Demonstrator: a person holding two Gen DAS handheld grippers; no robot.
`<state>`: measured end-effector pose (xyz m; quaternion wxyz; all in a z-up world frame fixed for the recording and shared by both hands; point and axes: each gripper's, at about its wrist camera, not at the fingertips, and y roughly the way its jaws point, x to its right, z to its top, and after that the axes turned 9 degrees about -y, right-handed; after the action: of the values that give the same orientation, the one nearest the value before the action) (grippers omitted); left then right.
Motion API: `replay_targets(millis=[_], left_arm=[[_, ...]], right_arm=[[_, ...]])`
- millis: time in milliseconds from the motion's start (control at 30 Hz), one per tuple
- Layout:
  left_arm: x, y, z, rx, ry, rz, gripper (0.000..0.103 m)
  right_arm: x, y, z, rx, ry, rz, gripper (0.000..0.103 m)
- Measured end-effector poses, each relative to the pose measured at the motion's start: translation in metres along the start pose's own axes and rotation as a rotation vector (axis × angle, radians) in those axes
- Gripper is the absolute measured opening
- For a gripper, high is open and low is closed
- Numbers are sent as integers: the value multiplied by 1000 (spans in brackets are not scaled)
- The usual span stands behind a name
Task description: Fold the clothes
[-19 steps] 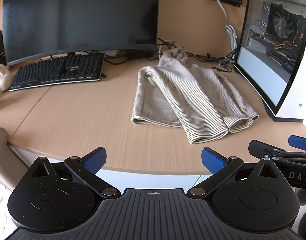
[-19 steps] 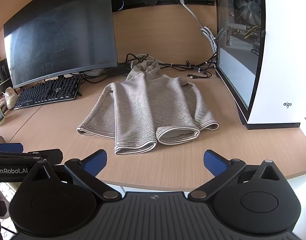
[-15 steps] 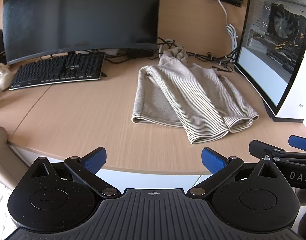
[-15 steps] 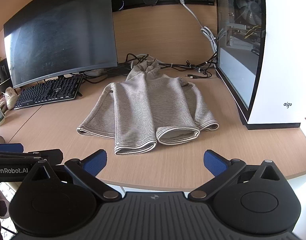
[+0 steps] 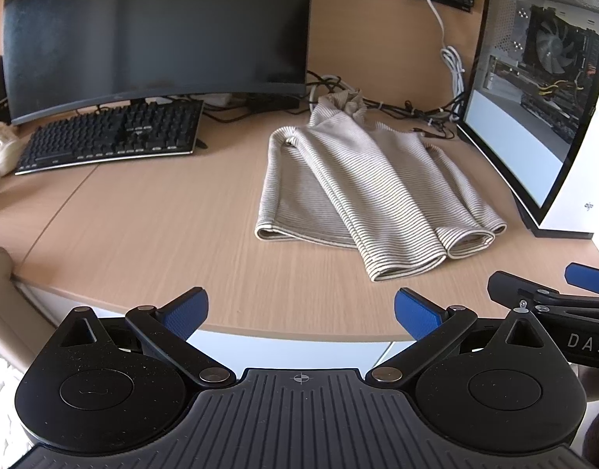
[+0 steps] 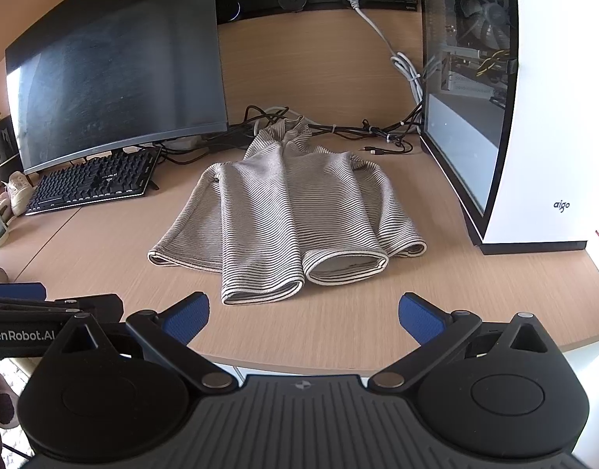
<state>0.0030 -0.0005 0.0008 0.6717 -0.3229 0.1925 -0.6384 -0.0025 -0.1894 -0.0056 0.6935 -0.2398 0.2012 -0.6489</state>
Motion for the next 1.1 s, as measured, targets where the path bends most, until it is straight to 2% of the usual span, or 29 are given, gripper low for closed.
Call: replay_targets(millis=[1100], left_arm=[[7,9,1,-12,9,13,103]], right_arm=[[4,9,2,-28,6,-3,103]])
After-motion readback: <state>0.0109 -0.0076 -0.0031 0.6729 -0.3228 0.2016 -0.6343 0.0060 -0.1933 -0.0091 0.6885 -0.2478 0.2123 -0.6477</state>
